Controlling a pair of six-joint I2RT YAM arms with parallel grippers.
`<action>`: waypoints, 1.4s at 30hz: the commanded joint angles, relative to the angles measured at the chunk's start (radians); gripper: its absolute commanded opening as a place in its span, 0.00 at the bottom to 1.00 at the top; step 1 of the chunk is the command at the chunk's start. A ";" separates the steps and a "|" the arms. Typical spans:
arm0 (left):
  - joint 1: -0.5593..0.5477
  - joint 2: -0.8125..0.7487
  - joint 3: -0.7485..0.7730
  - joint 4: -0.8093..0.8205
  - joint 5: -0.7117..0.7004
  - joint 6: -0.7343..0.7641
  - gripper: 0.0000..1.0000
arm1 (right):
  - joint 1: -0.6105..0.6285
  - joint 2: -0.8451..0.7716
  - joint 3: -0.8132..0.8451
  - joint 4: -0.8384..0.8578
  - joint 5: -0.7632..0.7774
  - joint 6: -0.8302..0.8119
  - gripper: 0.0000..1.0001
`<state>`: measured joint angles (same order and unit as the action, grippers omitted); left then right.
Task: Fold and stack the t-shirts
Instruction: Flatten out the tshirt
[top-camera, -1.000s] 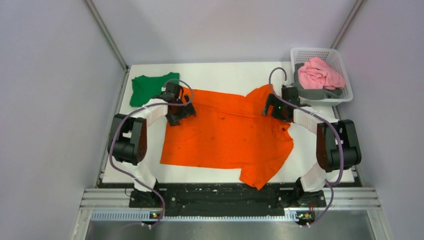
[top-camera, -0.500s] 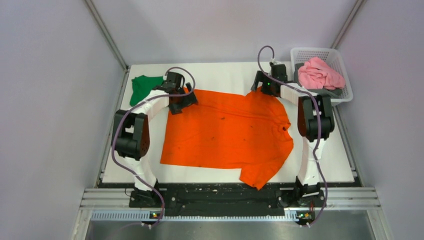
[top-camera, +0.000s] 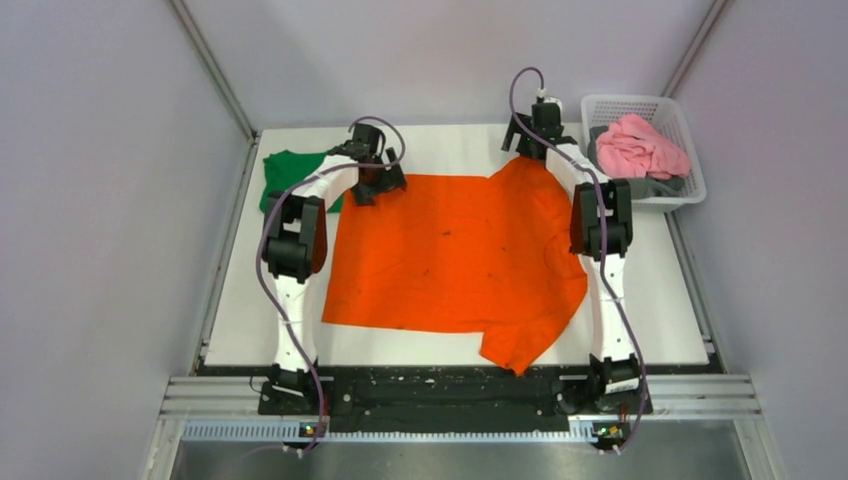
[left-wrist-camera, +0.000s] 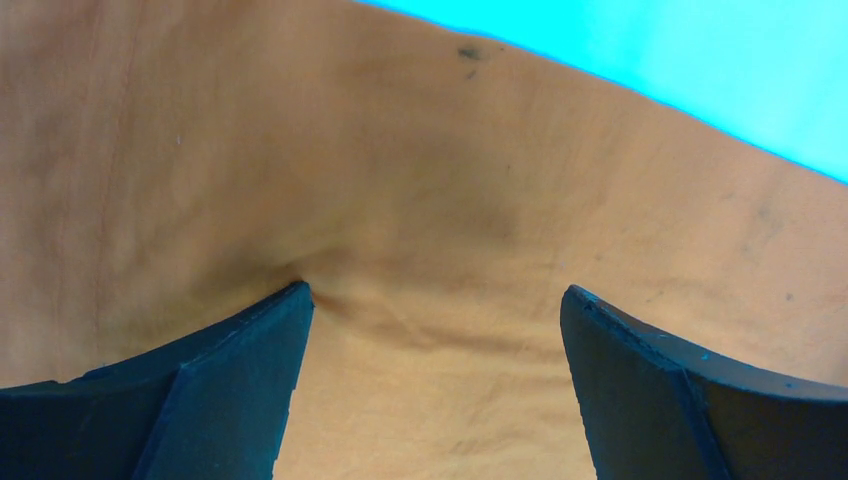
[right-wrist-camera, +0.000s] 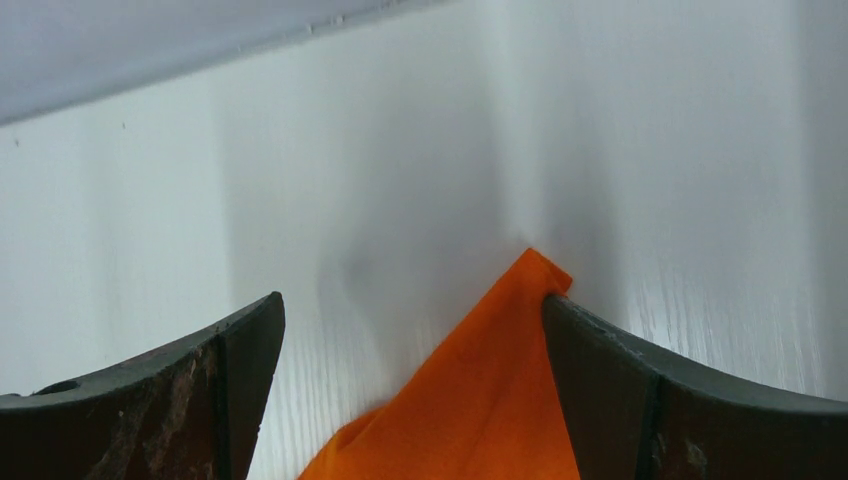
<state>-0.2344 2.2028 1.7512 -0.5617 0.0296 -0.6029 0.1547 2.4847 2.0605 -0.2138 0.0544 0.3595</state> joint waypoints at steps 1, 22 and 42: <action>0.000 0.085 0.112 -0.018 -0.004 0.017 0.99 | -0.021 0.138 0.181 -0.076 0.035 -0.009 0.99; -0.020 -0.152 0.134 -0.055 -0.017 0.022 0.99 | -0.019 -0.211 0.169 -0.050 -0.155 -0.275 0.99; 0.015 -0.932 -0.882 -0.174 -0.111 -0.095 0.99 | 0.146 -1.435 -1.327 -0.394 0.036 0.268 0.99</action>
<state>-0.2192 1.3666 0.8822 -0.7929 -0.1429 -0.6842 0.3035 1.2449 0.8223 -0.4679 0.0547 0.4873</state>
